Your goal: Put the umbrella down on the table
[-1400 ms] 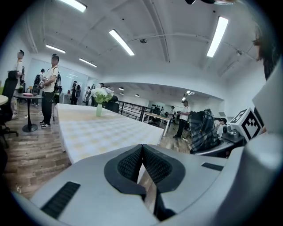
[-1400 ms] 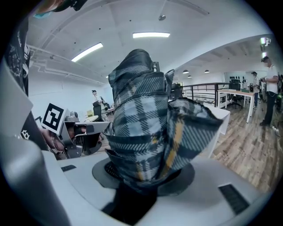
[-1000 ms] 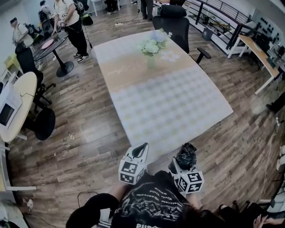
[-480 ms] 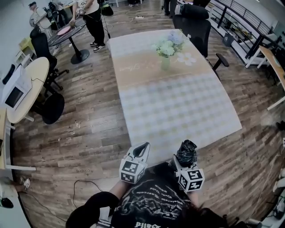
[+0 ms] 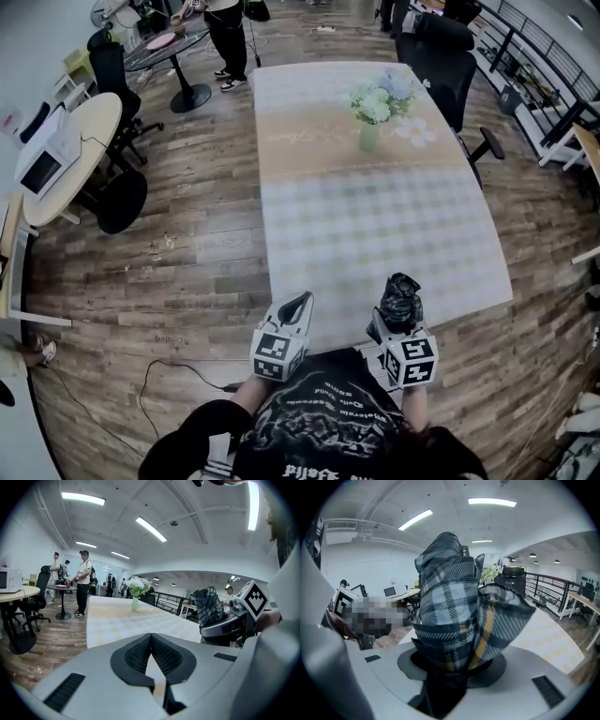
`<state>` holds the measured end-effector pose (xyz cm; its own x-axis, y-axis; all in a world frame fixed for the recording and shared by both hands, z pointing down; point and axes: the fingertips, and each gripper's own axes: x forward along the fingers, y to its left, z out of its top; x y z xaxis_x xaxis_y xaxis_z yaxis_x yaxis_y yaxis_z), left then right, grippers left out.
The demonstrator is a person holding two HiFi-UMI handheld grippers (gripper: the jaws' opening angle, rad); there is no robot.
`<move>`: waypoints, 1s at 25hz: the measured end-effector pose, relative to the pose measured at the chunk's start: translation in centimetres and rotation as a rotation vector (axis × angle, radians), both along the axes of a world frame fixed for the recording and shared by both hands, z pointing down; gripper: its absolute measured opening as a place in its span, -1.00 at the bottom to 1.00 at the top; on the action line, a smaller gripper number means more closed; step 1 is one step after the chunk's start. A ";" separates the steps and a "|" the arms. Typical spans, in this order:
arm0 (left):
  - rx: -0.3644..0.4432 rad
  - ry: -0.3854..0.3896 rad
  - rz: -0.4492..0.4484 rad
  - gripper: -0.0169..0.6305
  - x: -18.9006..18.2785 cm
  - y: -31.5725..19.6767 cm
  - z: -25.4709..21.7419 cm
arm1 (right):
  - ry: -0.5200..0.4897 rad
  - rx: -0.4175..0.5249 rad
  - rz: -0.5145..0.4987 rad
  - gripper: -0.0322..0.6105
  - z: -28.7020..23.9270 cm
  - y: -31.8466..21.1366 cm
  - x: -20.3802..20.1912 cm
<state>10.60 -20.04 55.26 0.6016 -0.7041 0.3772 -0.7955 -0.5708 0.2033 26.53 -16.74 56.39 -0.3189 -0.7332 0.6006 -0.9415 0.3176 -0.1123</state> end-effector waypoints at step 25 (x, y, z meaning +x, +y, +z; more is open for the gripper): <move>-0.007 -0.046 -0.252 -0.89 -4.3 -2.8 0.7 | 0.221 -0.204 -0.291 -0.35 5.1 -15.3 -0.4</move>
<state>6.30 -22.83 55.93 0.3898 -0.8267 0.4056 -0.9209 -0.3521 0.1674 26.15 -32.01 61.50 -0.3425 -0.4902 0.8015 -0.8243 0.5661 -0.0060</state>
